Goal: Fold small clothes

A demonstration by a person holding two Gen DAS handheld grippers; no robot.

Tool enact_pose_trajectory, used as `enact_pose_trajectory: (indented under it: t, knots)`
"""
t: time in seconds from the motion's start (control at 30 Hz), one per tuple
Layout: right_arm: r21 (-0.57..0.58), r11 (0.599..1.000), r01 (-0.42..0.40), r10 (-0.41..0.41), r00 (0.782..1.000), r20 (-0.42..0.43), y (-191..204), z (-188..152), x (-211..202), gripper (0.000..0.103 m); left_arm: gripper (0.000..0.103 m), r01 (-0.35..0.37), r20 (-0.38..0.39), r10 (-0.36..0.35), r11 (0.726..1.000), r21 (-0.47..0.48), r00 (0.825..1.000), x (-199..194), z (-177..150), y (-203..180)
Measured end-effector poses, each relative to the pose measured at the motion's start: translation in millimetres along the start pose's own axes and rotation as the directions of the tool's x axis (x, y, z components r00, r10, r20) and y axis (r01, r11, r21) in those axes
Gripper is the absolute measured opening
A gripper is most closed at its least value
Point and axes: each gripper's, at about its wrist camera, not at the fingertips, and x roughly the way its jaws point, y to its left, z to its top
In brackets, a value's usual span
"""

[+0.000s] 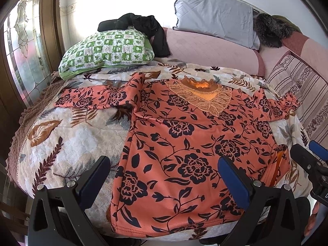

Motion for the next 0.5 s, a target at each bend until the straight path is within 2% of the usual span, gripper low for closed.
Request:
enact_pose_trajectory:
  t: [0.5]
  knots:
    - [-0.003,1.0,0.001,-0.001,1.0,0.0,2.1,0.4,1.9,0.103,0.103,-0.007,-0.002,0.007,1.0,-0.003,1.0,2.9,-1.8,0.3]
